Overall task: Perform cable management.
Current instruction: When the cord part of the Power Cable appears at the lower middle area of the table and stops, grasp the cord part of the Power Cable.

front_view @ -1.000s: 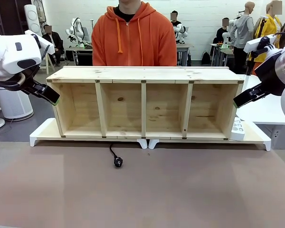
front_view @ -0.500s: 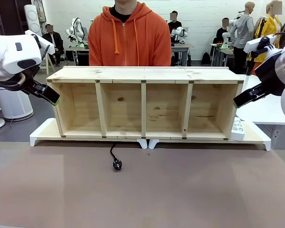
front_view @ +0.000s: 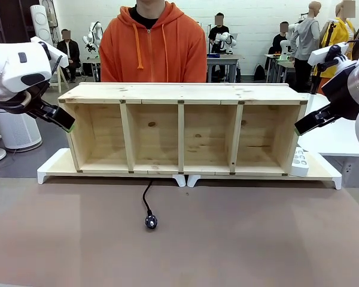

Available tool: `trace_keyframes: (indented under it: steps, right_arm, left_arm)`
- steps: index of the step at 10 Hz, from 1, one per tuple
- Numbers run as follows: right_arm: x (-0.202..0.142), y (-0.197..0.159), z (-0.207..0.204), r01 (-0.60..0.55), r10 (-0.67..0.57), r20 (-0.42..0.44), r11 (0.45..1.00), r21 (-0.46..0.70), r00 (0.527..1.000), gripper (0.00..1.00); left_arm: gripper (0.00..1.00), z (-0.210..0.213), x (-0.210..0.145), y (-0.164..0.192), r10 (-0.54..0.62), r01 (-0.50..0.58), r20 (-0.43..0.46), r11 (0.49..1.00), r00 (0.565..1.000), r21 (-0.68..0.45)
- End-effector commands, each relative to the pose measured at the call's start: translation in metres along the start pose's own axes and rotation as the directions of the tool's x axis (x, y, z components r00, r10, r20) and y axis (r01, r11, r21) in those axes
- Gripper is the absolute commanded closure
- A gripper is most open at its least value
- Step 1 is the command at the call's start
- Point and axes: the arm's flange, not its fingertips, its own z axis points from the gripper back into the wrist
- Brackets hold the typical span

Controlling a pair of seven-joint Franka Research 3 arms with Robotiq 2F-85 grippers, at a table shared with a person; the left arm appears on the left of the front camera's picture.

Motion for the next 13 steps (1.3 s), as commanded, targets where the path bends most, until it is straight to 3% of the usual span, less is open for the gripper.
trace_keyframes:
  steps: [1, 7, 13]
  right_arm:
    - [0.000, 0.000, -0.002, -0.006, 0.006, -0.002, 1.000, -0.001, 1.000, 0.00]
    - [0.008, 0.005, 0.005, -0.023, 0.023, -0.020, 0.999, 0.030, 1.000, 0.00]
    - [0.093, 0.095, -0.014, -0.185, 0.207, -0.112, 0.965, 0.184, 0.972, 0.00]
  left_arm:
    - [0.00, -0.003, 0.002, -0.001, -0.003, 0.003, 0.009, 1.000, 1.000, 0.001]
    - [0.00, -0.003, 0.002, -0.001, -0.003, 0.003, 0.009, 1.000, 1.000, 0.001]
    - [0.00, -0.003, 0.002, -0.001, -0.003, 0.003, 0.009, 1.000, 1.000, 0.001]
